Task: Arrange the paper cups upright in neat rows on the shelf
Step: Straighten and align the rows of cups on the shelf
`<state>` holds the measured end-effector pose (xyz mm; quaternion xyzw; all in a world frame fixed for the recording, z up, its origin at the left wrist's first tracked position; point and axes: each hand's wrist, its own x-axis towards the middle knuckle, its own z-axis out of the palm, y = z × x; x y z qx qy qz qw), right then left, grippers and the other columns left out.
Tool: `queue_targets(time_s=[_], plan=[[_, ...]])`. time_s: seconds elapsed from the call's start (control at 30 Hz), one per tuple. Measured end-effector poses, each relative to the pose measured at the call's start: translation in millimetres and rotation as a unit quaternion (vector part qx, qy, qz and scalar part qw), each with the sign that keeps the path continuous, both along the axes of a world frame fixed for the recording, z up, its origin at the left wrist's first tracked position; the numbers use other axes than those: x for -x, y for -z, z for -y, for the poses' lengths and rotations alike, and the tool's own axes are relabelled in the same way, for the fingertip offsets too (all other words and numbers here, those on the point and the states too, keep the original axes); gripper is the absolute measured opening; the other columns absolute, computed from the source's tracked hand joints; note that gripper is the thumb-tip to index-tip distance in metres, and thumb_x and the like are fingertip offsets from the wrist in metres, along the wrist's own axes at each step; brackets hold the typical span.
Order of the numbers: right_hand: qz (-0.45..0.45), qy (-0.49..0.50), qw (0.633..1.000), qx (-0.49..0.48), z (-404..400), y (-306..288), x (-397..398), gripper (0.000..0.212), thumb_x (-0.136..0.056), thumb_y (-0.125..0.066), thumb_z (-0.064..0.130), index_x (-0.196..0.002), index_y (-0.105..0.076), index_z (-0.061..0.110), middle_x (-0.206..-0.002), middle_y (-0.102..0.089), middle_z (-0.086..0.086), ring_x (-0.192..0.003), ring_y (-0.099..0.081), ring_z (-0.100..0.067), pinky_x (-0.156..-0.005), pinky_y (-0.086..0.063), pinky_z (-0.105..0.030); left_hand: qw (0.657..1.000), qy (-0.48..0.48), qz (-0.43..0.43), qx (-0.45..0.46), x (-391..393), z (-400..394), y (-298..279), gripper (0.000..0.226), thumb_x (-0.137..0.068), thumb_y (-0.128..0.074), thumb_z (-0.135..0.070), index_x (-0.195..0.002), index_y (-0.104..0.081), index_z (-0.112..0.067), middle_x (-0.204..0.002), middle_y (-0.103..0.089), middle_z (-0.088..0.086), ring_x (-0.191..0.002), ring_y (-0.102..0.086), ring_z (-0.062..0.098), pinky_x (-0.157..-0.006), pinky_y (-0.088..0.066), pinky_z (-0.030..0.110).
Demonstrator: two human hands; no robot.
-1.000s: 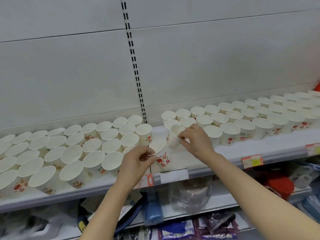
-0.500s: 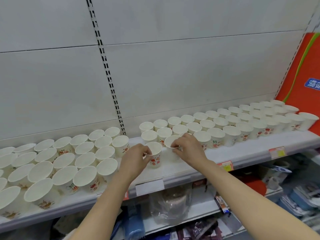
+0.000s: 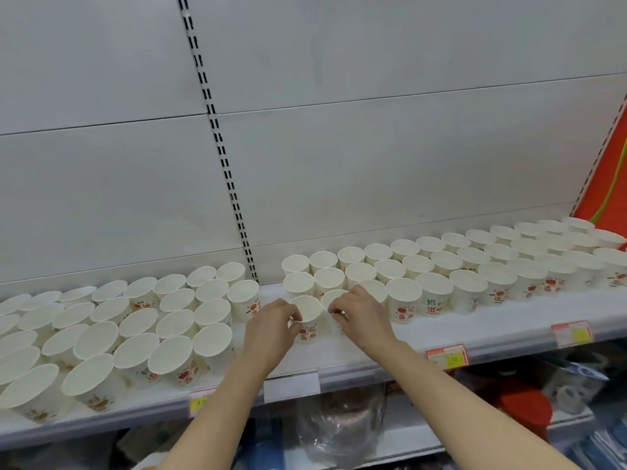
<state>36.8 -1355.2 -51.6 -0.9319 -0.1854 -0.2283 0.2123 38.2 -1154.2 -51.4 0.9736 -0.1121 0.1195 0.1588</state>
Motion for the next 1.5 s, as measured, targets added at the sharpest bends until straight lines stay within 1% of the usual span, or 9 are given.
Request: queue_targets(time_s=[0.13,0.23,0.5,0.63,0.83,1.03,1.23,1.37,1.5], plan=[[0.039,-0.005,0.999,0.012,-2,8,-2,0.017,-0.066,-0.085,0.018,-0.074,-0.071,0.023,-0.074,-0.068,0.011,-0.075,-0.055,-0.015,-0.059,-0.036,-0.022,1.000,-0.001,0.004,0.023,12,-10,0,0.023,-0.089,-0.068,-0.036,-0.111,-0.064,-0.033,-0.120,-0.058,-0.016,-0.092,-0.061,0.002,-0.073,-0.050,0.022],[0.084,-0.020,0.996,0.003,-3,11,-7,0.016,-0.067,-0.084,0.017,-0.075,-0.070,0.021,-0.076,-0.067,0.009,-0.077,-0.051,-0.018,-0.064,-0.039,-0.027,0.999,-0.025,0.018,0.022,18,-25,-4,0.024,-0.091,-0.064,-0.036,-0.115,-0.062,-0.035,-0.122,-0.057,-0.018,-0.094,-0.061,0.000,-0.069,-0.045,0.021],[0.148,-0.073,0.986,0.013,-56,-3,-36,0.008,-0.074,-0.076,0.016,-0.073,-0.068,0.018,-0.073,-0.063,0.006,-0.074,-0.052,-0.022,-0.067,-0.034,-0.029,0.990,-0.131,0.043,0.032,-21,-101,-34,0.010,-0.089,-0.061,-0.029,-0.093,-0.070,-0.033,-0.092,-0.065,-0.011,-0.089,-0.061,0.014,-0.067,-0.047,0.030],[0.115,-0.101,0.988,0.016,-103,-8,-57,0.016,-0.067,-0.081,0.014,-0.079,-0.071,0.018,-0.074,-0.065,0.006,-0.073,-0.056,-0.023,-0.065,-0.045,-0.030,0.989,-0.137,0.058,0.014,-51,-135,-50,0.014,-0.088,-0.059,-0.023,-0.087,-0.071,-0.030,-0.088,-0.068,-0.011,-0.083,-0.061,0.013,-0.059,-0.042,0.027],[0.024,-0.074,0.993,0.089,-155,1,-88,0.034,-0.051,-0.085,0.010,-0.081,-0.072,0.021,-0.073,-0.065,0.009,-0.073,-0.055,-0.022,-0.049,-0.046,-0.030,0.997,-0.074,0.020,-0.019,-103,-162,-55,0.016,-0.087,-0.058,-0.023,-0.091,-0.072,-0.030,-0.096,-0.069,-0.011,-0.092,-0.062,0.016,-0.067,-0.045,0.028],[0.010,-0.020,0.994,0.103,-156,3,-94,0.017,-0.053,-0.081,0.013,-0.058,-0.068,0.022,-0.055,-0.059,0.010,-0.063,-0.049,-0.020,-0.053,-0.034,-0.024,0.999,0.008,-0.026,-0.024,-142,-147,-47,0.013,-0.085,-0.063,-0.030,-0.095,-0.072,-0.029,-0.099,-0.071,-0.010,-0.098,-0.063,0.016,-0.075,-0.049,0.028],[-0.017,0.062,0.993,0.099,-152,-11,-117,0.013,-0.056,-0.079,0.010,-0.060,-0.069,0.018,-0.055,-0.059,0.005,-0.063,-0.049,-0.025,-0.054,-0.036,-0.029,0.997,-0.003,-0.044,-0.058,-158,-132,-40,0.014,-0.081,-0.066,-0.036,-0.089,-0.071,-0.026,-0.095,-0.070,-0.006,-0.095,-0.063,0.020,-0.067,-0.039,0.026],[-0.050,0.076,0.988,0.126,-155,-8,-128,0.006,-0.071,-0.067,0.011,-0.073,-0.071,0.014,-0.069,-0.066,-0.001,-0.077,-0.051,-0.027,-0.064,-0.034,-0.031,0.995,-0.021,-0.061,-0.078,-162,-123,-34,0.021,-0.077,-0.072,-0.042,-0.085,-0.071,-0.023,-0.093,-0.069,-0.003,-0.093,-0.064,0.021,-0.067,-0.041,0.027],[-0.050,0.094,0.985,0.136,-148,-6,-131,0.007,-0.068,-0.067,0.008,-0.069,-0.070,0.014,-0.066,-0.065,-0.002,-0.073,-0.051,-0.028,-0.062,-0.028,-0.029,0.995,-0.015,-0.059,-0.080,-160,-115,-29,0.002,-0.078,-0.068,-0.025,-0.077,-0.066,-0.025,-0.090,-0.069,-0.001,-0.091,-0.065,0.023,-0.065,-0.040,0.027]])
